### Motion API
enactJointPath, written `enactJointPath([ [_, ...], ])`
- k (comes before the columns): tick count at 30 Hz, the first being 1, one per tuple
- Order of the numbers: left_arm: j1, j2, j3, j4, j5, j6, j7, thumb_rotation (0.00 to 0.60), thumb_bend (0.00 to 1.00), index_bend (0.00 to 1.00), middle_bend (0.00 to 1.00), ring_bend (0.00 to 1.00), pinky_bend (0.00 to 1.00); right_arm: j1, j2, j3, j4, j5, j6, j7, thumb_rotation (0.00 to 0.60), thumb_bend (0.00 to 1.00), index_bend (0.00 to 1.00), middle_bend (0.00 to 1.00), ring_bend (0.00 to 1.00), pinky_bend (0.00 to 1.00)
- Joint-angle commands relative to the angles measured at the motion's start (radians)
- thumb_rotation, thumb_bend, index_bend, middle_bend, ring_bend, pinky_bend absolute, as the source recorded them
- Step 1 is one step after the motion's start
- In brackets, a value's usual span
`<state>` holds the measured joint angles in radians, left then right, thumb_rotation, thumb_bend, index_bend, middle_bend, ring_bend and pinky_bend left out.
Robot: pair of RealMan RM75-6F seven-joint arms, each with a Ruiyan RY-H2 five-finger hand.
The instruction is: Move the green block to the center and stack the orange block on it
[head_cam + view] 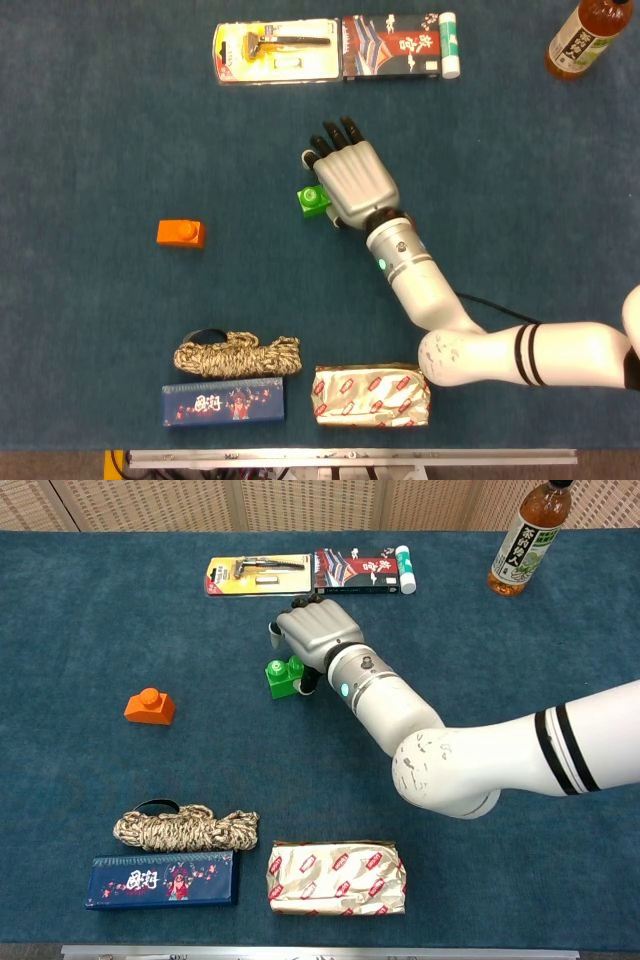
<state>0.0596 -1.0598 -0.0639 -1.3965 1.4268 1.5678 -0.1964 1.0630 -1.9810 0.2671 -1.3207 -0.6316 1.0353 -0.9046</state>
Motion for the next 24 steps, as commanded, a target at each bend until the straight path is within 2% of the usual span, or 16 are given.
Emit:
enactJointPath([
  [1,0.001,0.001,-0.001,0.0,0.0,0.002,-0.004,0.6,0.28,0.33,0.15,0.03,0.25,-0.008,0.017,-0.009,-0.029,-0.017,0.01,0.002,0.6,0.29,0.3,0.2,0.0,0.02],
  [7,0.0,0.005,0.0,-0.012,0.015,0.013,0.01,0.6,0.28,0.33,0.15,0.03,0.25,-0.052,0.125,-0.048,-0.188,-0.076,0.088,-0.021,0.6,0.29,0.3,0.2,0.0,0.02],
  [13,-0.013,0.007,-0.002,-0.044,0.042,0.027,0.059,0.6,0.28,0.35,0.19,0.03,0.25,-0.123,0.311,-0.1,-0.415,-0.15,0.194,-0.049,0.6,0.29,0.3,0.2,0.0,0.02],
  [20,-0.048,0.042,0.025,-0.124,0.098,-0.016,0.157,0.6,0.28,0.32,0.18,0.03,0.25,-0.249,0.578,-0.214,-0.679,-0.298,0.287,0.005,0.6,0.29,0.3,0.2,0.0,0.02],
  [24,-0.077,0.056,0.032,-0.19,0.116,-0.054,0.222,0.6,0.28,0.31,0.16,0.03,0.25,-0.349,0.728,-0.306,-0.746,-0.477,0.33,0.141,0.6,0.29,0.3,0.2,0.0,0.02],
])
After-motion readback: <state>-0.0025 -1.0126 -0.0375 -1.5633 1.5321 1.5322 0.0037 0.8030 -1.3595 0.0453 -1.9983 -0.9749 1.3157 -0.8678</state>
